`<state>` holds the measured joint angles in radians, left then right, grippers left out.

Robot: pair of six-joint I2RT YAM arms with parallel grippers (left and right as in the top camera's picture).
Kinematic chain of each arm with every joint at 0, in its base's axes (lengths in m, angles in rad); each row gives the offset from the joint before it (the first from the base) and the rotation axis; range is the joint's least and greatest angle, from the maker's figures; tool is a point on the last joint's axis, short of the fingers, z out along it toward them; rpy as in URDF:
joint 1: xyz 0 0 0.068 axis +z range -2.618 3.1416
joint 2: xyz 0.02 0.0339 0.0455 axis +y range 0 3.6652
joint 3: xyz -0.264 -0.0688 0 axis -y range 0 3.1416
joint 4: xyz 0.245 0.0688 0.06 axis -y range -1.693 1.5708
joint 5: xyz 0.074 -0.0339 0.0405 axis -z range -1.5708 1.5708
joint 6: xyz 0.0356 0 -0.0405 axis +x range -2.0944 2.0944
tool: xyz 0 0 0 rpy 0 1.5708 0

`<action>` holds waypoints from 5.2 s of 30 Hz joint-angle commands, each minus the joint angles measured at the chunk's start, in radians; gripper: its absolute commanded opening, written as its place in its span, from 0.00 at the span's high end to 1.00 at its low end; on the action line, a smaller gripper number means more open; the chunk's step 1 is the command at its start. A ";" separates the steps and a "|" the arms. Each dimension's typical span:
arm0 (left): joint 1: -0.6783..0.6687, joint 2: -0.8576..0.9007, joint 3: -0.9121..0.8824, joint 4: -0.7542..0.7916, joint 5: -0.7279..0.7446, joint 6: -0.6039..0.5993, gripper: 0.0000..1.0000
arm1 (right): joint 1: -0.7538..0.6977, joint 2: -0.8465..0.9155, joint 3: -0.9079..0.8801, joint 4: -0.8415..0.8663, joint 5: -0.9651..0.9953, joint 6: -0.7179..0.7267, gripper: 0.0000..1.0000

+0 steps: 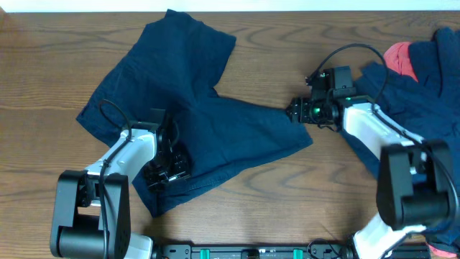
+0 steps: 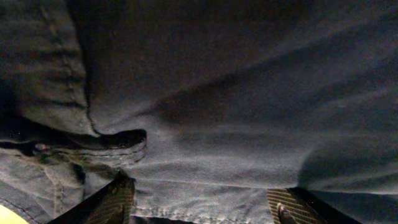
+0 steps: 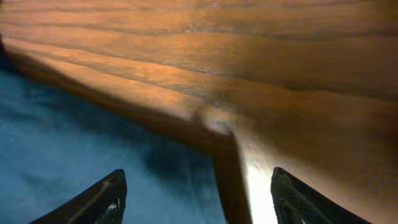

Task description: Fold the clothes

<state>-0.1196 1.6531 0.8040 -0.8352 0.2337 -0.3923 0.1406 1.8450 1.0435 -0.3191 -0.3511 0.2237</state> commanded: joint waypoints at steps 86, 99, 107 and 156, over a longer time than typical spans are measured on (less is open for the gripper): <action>0.000 0.060 -0.067 0.075 -0.010 0.014 0.29 | 0.032 -0.371 0.138 -0.449 0.267 0.063 0.22; 0.000 0.060 -0.067 0.079 -0.010 0.014 0.29 | -0.050 0.087 0.138 -0.168 0.151 0.120 0.25; 0.000 0.060 -0.067 0.082 -0.010 0.014 0.29 | 0.008 0.145 0.138 -0.147 -0.063 -0.023 0.28; 0.000 0.060 -0.067 0.082 -0.010 0.014 0.28 | 0.071 -0.194 0.311 -0.411 0.287 -0.035 0.60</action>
<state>-0.1196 1.6463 0.7967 -0.8200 0.2337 -0.4137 0.2184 1.6295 1.3628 -0.6903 -0.1757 0.1814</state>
